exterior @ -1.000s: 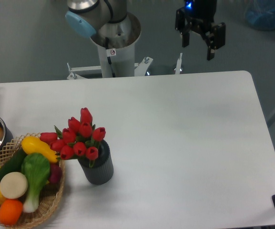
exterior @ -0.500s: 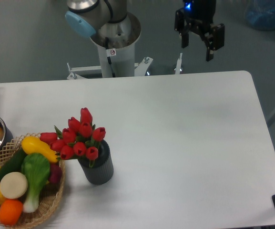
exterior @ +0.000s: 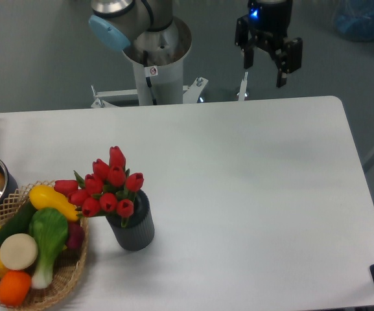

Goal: Pick up the flowers from the vase
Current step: 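Open the gripper while holding it raised above the table, then move the open gripper toward the red tulips in the black vase, then lower the open gripper around the tulip stems above the vase rim, then close the gripper on the tulip bunch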

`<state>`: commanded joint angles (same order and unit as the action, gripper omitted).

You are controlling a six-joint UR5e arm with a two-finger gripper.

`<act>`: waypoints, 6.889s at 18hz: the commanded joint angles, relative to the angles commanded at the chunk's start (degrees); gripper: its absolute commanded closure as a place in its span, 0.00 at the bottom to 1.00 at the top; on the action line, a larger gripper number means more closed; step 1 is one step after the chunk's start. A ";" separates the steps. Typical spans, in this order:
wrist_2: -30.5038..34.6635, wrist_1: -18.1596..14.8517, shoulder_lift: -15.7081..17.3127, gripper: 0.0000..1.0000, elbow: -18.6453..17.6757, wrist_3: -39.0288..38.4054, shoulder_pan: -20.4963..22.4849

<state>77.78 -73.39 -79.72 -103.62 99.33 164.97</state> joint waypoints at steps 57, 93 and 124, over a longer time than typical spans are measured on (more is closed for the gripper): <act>-43.67 26.10 -19.77 0.00 -4.40 -15.66 -12.30; -52.38 26.10 -26.98 0.00 -6.86 -15.48 -18.72; -55.64 26.19 -29.53 0.57 -4.13 -13.46 -20.39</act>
<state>22.15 -47.20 -109.25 -107.75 85.87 144.58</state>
